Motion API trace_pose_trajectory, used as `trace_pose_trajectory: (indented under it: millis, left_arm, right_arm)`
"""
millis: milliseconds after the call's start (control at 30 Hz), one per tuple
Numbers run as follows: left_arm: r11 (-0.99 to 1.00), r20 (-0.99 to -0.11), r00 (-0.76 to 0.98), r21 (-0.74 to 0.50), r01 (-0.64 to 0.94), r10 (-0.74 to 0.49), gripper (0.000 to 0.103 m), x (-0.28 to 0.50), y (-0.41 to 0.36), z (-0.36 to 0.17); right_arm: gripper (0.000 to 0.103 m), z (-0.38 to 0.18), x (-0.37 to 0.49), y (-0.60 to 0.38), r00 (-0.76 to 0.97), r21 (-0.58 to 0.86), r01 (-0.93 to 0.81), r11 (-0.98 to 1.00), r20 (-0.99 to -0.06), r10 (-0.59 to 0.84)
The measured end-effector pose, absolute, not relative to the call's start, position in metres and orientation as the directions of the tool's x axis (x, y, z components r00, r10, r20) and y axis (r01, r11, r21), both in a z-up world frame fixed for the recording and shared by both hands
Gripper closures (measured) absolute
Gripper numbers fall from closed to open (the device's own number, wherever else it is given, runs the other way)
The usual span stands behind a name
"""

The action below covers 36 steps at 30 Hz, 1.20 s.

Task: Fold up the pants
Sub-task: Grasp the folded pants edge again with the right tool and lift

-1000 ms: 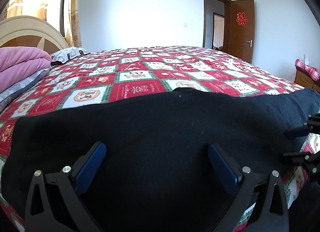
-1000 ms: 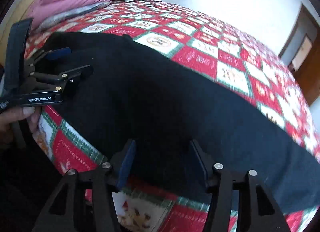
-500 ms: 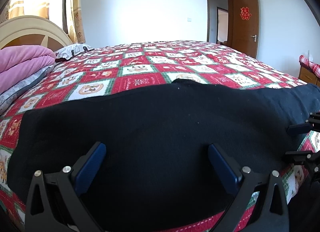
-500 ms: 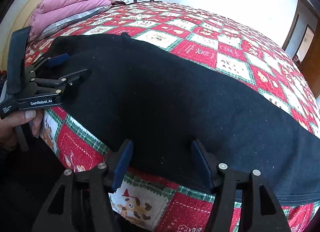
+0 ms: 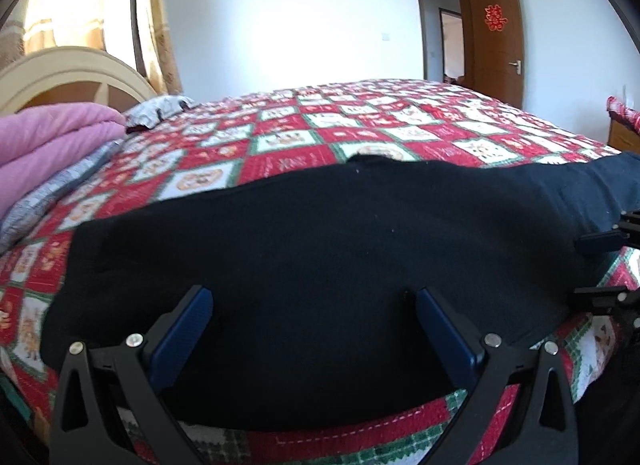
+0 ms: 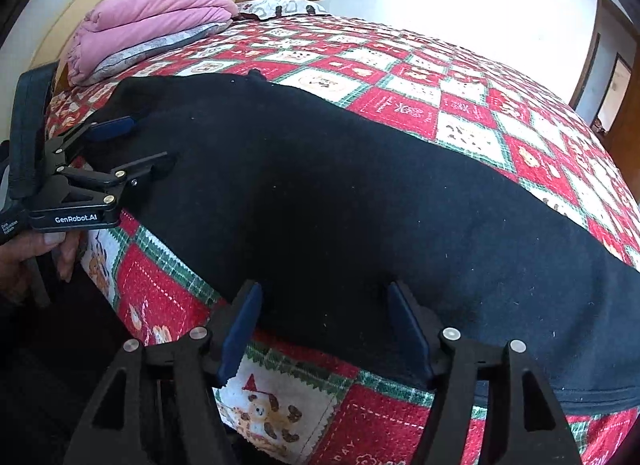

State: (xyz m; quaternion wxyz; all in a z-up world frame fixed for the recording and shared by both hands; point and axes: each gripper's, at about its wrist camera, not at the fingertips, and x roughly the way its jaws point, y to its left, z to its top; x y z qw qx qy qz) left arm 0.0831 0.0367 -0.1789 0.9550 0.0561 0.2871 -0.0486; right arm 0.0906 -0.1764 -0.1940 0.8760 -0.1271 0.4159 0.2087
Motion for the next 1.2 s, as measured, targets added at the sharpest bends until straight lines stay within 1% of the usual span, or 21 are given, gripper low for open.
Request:
trace_pose_trajectory:
  millis: [33, 133, 233, 267, 333, 367, 400, 433, 467, 533, 567, 633, 667, 733, 800, 867, 967, 1067, 1133, 1200]
  left_arm:
    - [0.988, -0.552, 0.832, 0.081, 0.128, -0.063, 0.0, 0.083, 0.036, -0.179]
    - [0.985, -0.549, 0.833, 0.095, 0.145, -0.07, 0.0, 0.082, 0.033, -0.179]
    - [0.983, -0.564, 0.822, 0.092, 0.159, -0.081, 0.0, 0.084, 0.032, -0.182]
    - [0.984, -0.565, 0.82, 0.082, 0.161, -0.087, 0.0, 0.085, 0.033, -0.182]
    - [0.985, -0.574, 0.813, 0.059, 0.165, -0.101, 0.0, 0.087, 0.035, -0.183]
    - [0.985, -0.575, 0.811, 0.054, 0.165, -0.105, 0.0, 0.087, 0.036, -0.183]
    - [0.985, -0.578, 0.809, 0.048, 0.167, -0.109, 0.0, 0.088, 0.036, -0.183]
    - [0.985, -0.58, 0.807, 0.043, 0.167, -0.112, 0.0, 0.088, 0.036, -0.183]
    - [0.985, -0.583, 0.805, 0.04, 0.167, -0.113, 0.0, 0.088, 0.036, -0.183]
    - [0.985, -0.586, 0.802, 0.037, 0.166, -0.113, 0.0, 0.088, 0.035, -0.182]
    - [0.986, -0.591, 0.798, 0.029, 0.166, -0.117, 0.0, 0.088, 0.033, -0.181]
    - [0.985, -0.598, 0.79, 0.003, 0.174, -0.138, 0.0, 0.088, 0.03, -0.179]
    - [0.982, -0.601, 0.781, -0.027, 0.188, -0.167, 0.0, 0.089, 0.028, -0.177]
    - [0.975, -0.601, 0.772, -0.054, 0.217, -0.205, 0.0, 0.089, 0.021, -0.171]
    - [0.965, -0.595, 0.769, -0.046, 0.258, -0.234, 0.0, 0.092, 0.007, -0.16]
    - [0.953, -0.591, 0.761, -0.05, 0.298, -0.269, 0.0, 0.097, -0.004, -0.151]
    - [0.937, -0.599, 0.736, -0.074, 0.341, -0.315, 0.0, 0.109, -0.02, -0.143]
    - [0.929, -0.613, 0.714, -0.097, 0.356, -0.338, 0.0, 0.118, -0.033, -0.142]
    - [0.928, -0.611, 0.712, -0.114, 0.355, -0.347, 0.0, 0.119, -0.037, -0.145]
    - [0.929, -0.607, 0.712, -0.139, 0.343, -0.353, 0.0, 0.117, -0.038, -0.15]
  right_arm:
    - [0.036, -0.192, 0.091, -0.178, 0.562, -0.036, -0.473, 0.88, -0.782, 0.27]
    - [0.036, -0.179, 0.097, -0.199, 0.53, 0.073, -0.429, 0.9, -0.787, 0.316]
    - [0.036, -0.158, 0.099, -0.241, 0.598, 0.089, -0.305, 0.948, -0.757, 0.264]
    - [0.036, -0.151, 0.098, -0.26, 0.621, 0.079, -0.26, 0.962, -0.75, 0.229]
    - [0.036, -0.143, 0.093, -0.292, 0.671, 0.005, -0.158, 0.987, -0.733, 0.111]
    - [0.036, -0.14, 0.09, -0.314, 0.688, -0.053, -0.079, 0.996, -0.725, 0.016]
    - [0.036, -0.141, 0.088, -0.33, 0.684, -0.079, -0.03, 0.996, -0.728, -0.037]
    - [0.036, -0.143, 0.088, -0.342, 0.674, -0.082, 0.0, 0.997, -0.736, -0.061]
    - [0.036, -0.151, 0.087, -0.362, 0.637, -0.066, 0.042, 0.997, -0.767, -0.077]
    - [0.036, -0.162, 0.084, -0.378, 0.599, -0.025, 0.037, 0.999, -0.8, -0.042]
    - [0.036, -0.165, 0.077, -0.379, 0.605, -0.028, 0.009, 1.0, -0.795, -0.027]
    - [0.036, -0.166, 0.071, -0.374, 0.618, -0.066, -0.015, 0.998, -0.785, -0.043]
    - [0.036, -0.165, 0.07, -0.371, 0.622, -0.076, -0.012, 0.997, -0.781, -0.052]
    - [0.036, -0.164, 0.073, -0.374, 0.621, -0.058, 0.002, 0.998, -0.783, -0.047]
    - [0.036, -0.161, 0.072, -0.381, 0.622, -0.029, -0.002, 1.0, -0.783, -0.022]
    - [0.036, -0.152, 0.071, -0.392, 0.635, 0.038, -0.001, 0.999, -0.772, 0.03]
    - [0.036, -0.133, 0.064, -0.418, 0.672, 0.137, 0.062, 0.989, -0.739, 0.06]
    - [0.036, -0.112, 0.052, -0.448, 0.728, 0.178, 0.145, 0.973, -0.685, 0.017]
    - [0.036, -0.099, 0.041, -0.473, 0.767, 0.232, 0.213, 0.949, -0.641, -0.015]
    - [0.036, -0.089, 0.027, -0.508, 0.805, 0.348, 0.285, 0.893, -0.592, -0.026]
